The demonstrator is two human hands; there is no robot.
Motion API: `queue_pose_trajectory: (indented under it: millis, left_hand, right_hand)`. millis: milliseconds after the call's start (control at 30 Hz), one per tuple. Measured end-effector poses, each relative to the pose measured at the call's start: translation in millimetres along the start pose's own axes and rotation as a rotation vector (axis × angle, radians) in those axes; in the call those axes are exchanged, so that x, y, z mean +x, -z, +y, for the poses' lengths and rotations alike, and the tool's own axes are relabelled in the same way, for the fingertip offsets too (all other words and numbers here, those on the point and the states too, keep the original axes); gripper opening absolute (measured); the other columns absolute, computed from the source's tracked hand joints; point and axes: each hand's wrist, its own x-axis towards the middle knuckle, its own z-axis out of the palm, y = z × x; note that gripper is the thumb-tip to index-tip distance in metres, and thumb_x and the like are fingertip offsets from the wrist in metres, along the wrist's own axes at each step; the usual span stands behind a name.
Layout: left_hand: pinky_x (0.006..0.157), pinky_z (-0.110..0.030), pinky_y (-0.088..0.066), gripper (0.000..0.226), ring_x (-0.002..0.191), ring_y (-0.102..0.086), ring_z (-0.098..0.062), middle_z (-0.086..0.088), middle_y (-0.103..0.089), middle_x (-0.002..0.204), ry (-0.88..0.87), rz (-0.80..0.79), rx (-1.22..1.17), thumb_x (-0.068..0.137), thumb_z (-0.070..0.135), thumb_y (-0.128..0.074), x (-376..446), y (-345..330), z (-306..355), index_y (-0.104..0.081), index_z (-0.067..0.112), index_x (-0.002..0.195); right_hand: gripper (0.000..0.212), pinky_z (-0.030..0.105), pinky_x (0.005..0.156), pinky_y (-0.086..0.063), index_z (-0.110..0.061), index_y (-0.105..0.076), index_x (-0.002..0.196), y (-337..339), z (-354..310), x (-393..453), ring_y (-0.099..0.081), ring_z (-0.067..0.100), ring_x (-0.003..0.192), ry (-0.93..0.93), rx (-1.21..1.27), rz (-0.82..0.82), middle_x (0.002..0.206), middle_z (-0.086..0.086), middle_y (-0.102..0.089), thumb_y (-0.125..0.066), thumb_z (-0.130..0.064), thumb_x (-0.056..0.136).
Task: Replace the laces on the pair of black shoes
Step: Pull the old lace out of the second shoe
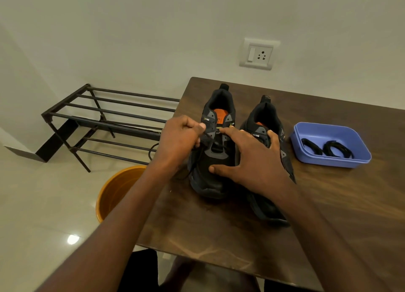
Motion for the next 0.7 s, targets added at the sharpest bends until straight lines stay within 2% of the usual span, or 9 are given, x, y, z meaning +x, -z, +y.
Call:
queue_pose_trajectory:
  millis: [100, 167, 233, 300, 367, 433, 467, 567, 700]
  left_hand:
    - [0.089, -0.04, -0.045, 0.046, 0.062, -0.063, -0.019, -0.002, -0.064, 0.057, -0.134, 0.053, 0.361, 0.098, 0.039, -0.06, -4, 7, 3, -0.065, 0.013, 0.06]
    - [0.099, -0.046, -0.033, 0.05, 0.063, -0.058, -0.017, 0.001, -0.06, 0.055, -0.174, 0.136, 0.75, 0.098, 0.048, -0.054, -2, 12, 8, -0.061, 0.017, 0.059]
    - [0.111, -0.053, -0.026, 0.042, 0.068, -0.058, -0.015, 0.005, -0.058, 0.059, -0.205, 0.156, 0.941, 0.097, 0.047, -0.052, -2, 15, 12, -0.06, 0.022, 0.064]
    - [0.115, -0.055, -0.02, 0.028, 0.084, -0.062, -0.016, 0.009, -0.062, 0.073, -0.214, 0.131, 0.967, 0.096, 0.043, -0.055, -7, 15, 17, -0.063, 0.026, 0.075]
    - [0.116, -0.057, -0.016, 0.011, 0.119, -0.054, -0.018, 0.01, -0.061, 0.117, -0.269, 0.067, 0.959, 0.095, 0.033, -0.06, -6, 14, 20, -0.066, 0.033, 0.105]
    - [0.12, -0.055, -0.02, 0.049, 0.145, -0.034, -0.02, 0.011, -0.032, 0.159, -0.367, -0.103, 0.884, 0.095, 0.017, -0.063, 0, 14, 18, -0.053, 0.036, 0.139]
    - [0.122, -0.052, -0.025, 0.062, 0.152, -0.026, -0.02, 0.011, -0.015, 0.168, -0.415, -0.219, 0.814, 0.095, 0.012, -0.065, 1, 16, 18, -0.045, 0.034, 0.149]
    - [0.121, -0.039, -0.031, 0.09, 0.157, -0.012, -0.019, 0.021, 0.017, 0.169, -0.438, -0.491, 0.772, 0.088, 0.014, -0.079, 3, 16, 10, -0.029, 0.033, 0.16]
    - [0.114, -0.033, -0.034, 0.1, 0.157, -0.012, -0.02, 0.023, 0.027, 0.165, -0.375, -0.563, 0.786, 0.077, 0.027, -0.089, 7, 9, 4, -0.029, 0.034, 0.158]
  right_hand:
    - [0.067, 0.064, 0.123, 0.006, -0.044, -0.043, 0.149, -5, -6, 1, -0.03, 0.009, 0.152, -0.02, 0.016, 0.113, 0.161, -0.012, -0.04, -0.062, -0.067, 0.089]
    - [0.042, 0.064, 0.123, -0.002, -0.041, -0.059, 0.135, -9, -12, 4, -0.039, 0.012, 0.146, -0.044, 0.01, 0.221, 0.154, -0.008, -0.047, -0.062, -0.055, 0.095]
    - [0.029, 0.064, 0.122, -0.006, -0.037, -0.067, 0.126, -12, -20, 8, -0.04, 0.015, 0.144, -0.064, -0.028, 0.256, 0.152, -0.004, -0.048, -0.062, -0.044, 0.098]
    - [0.025, 0.064, 0.122, -0.006, -0.034, -0.069, 0.122, -13, -28, 11, -0.034, 0.019, 0.147, -0.079, -0.071, 0.219, 0.155, -0.001, -0.042, -0.061, -0.04, 0.1]
    - [0.024, 0.064, 0.122, -0.007, -0.032, -0.071, 0.12, -14, -33, 13, -0.032, 0.021, 0.147, -0.098, -0.092, 0.197, 0.155, 0.0, -0.039, -0.062, -0.038, 0.099]
    - [0.022, 0.063, 0.122, -0.009, -0.031, -0.072, 0.118, -17, -34, 14, -0.034, 0.022, 0.145, -0.114, -0.083, 0.209, 0.153, 0.001, -0.04, -0.065, -0.037, 0.098]
    - [0.022, 0.061, 0.122, -0.013, -0.03, -0.072, 0.117, -18, -34, 13, -0.036, 0.022, 0.142, -0.116, -0.072, 0.225, 0.15, 0.001, -0.041, -0.065, -0.036, 0.097]
    - [0.022, 0.055, 0.113, -0.03, -0.026, -0.071, 0.116, -23, -32, 13, -0.045, 0.023, 0.128, -0.105, -0.041, 0.291, 0.14, 0.003, -0.046, -0.065, -0.033, 0.097]
    - [0.018, 0.046, 0.097, -0.045, -0.018, -0.073, 0.109, -30, -25, 14, -0.054, 0.021, 0.109, -0.038, 0.0, 0.329, 0.128, 0.005, -0.05, -0.064, -0.027, 0.096]
